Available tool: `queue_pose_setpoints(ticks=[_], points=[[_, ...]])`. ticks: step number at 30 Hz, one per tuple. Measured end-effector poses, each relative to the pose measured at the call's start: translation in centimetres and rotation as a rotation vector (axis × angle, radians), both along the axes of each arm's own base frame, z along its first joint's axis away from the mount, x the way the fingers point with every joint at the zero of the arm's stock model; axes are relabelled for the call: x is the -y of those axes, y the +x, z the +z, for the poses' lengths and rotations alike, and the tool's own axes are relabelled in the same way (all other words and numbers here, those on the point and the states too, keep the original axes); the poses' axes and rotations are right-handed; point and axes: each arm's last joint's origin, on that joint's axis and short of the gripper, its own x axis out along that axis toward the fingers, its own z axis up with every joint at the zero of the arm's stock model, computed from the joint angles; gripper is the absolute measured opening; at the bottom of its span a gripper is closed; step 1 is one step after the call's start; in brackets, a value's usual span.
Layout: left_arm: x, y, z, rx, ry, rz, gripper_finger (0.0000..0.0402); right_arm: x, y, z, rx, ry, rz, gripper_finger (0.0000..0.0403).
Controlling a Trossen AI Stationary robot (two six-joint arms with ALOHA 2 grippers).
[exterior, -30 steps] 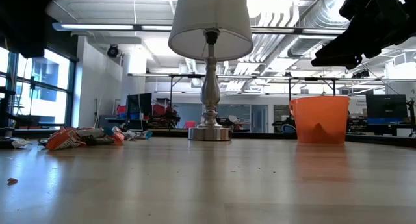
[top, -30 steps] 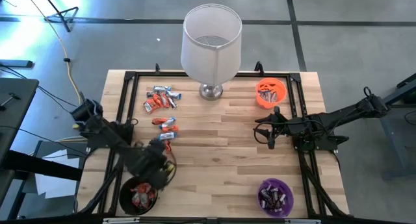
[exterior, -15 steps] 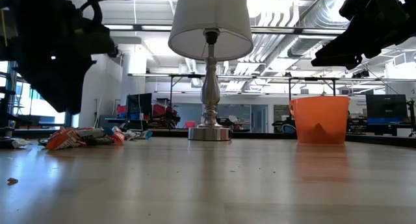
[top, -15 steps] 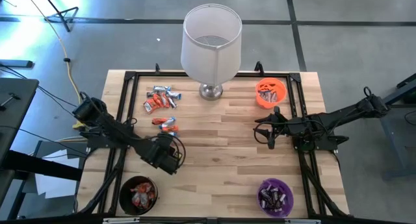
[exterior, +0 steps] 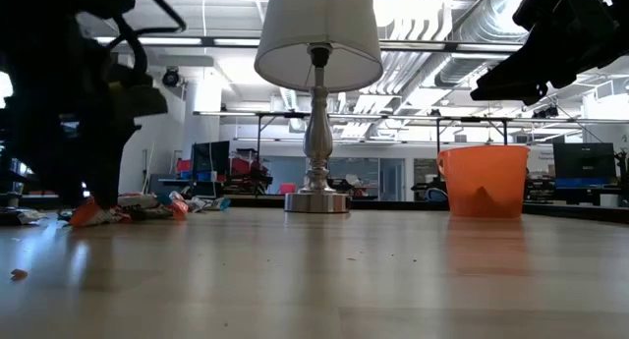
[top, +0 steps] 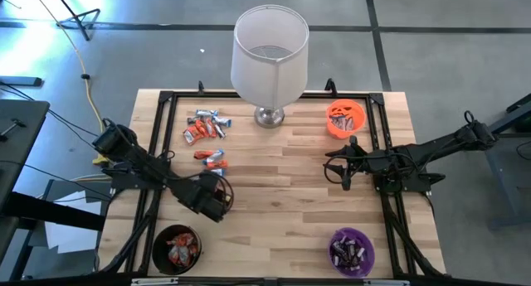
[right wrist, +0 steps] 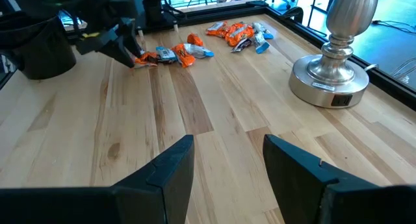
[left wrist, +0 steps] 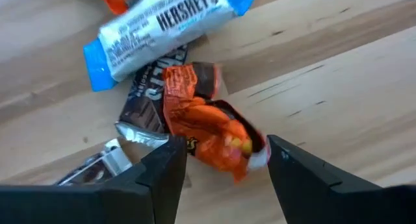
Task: Sort candy
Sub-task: Put the orange chocolate bar into the black bucket
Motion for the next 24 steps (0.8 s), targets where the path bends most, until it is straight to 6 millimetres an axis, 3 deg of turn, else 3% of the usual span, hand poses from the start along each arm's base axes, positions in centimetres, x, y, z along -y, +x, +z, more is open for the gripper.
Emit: queue_pose_setpoints(ticks=[6, 12, 24], points=[[-0.4, -0.7, -1.8, 0.059, -0.021, 0.015, 0.0198, 0.0, 0.0, 0.0, 0.000, 0.000, 0.000, 0.0180], [-0.4, -0.7, -1.8, 0.054, -0.009, -0.007, 0.0190, 0.0, 0.0, 0.0, 0.000, 0.000, 0.000, 0.0180], [-0.1, -0.5, -1.6, 0.034, -0.018, -0.040, 0.0057, 0.0, 0.0, 0.0, 0.000, 0.000, 0.000, 0.0180]])
